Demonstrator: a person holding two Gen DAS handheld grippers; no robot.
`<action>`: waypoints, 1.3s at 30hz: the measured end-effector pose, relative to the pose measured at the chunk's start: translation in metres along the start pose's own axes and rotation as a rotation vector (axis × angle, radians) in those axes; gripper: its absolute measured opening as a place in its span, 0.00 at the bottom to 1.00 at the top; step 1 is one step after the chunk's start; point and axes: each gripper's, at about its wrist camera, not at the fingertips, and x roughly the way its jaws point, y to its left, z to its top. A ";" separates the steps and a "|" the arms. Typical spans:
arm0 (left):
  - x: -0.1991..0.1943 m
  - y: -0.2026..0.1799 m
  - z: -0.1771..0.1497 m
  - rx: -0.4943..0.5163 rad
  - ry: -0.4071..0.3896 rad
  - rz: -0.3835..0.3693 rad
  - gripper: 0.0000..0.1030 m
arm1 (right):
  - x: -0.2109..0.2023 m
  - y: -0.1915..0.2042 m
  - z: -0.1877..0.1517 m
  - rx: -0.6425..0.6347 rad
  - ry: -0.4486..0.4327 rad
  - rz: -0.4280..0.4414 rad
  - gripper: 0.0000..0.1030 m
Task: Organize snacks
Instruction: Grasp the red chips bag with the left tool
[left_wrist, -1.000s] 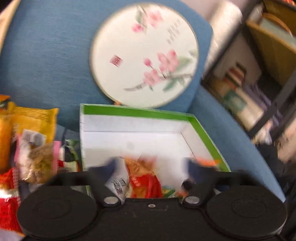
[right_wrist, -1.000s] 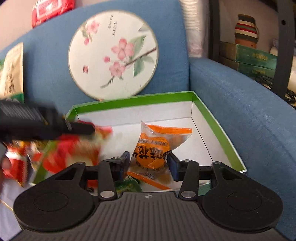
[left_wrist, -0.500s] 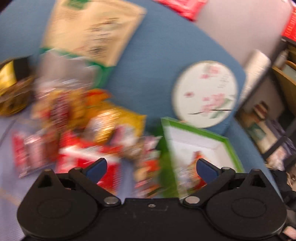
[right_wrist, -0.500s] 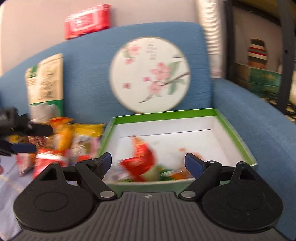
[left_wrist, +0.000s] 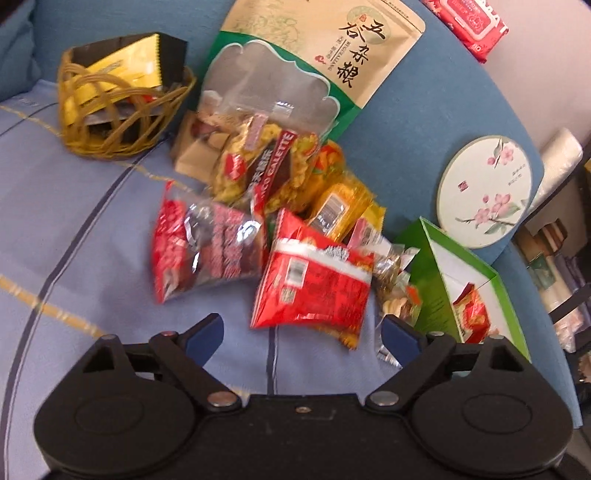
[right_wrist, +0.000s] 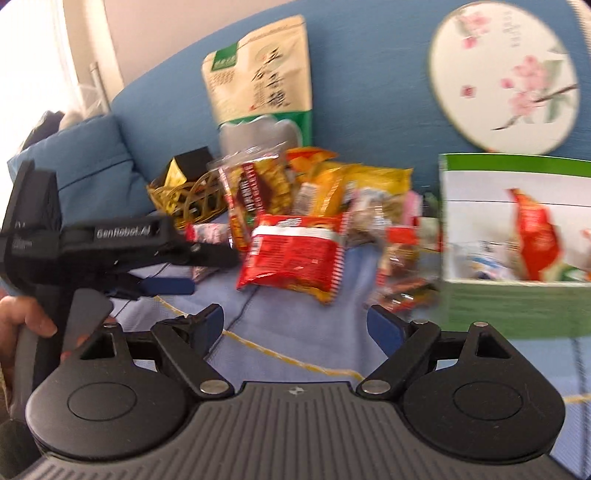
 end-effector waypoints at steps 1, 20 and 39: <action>0.005 0.001 0.002 -0.002 0.003 -0.001 1.00 | 0.007 0.002 0.002 0.002 0.009 0.000 1.00; 0.048 0.007 0.009 0.086 0.152 -0.097 0.35 | 0.084 -0.017 0.017 0.149 0.109 0.070 0.67; 0.030 0.002 -0.025 0.013 0.203 -0.106 0.59 | 0.023 -0.026 -0.034 0.164 0.080 0.031 0.82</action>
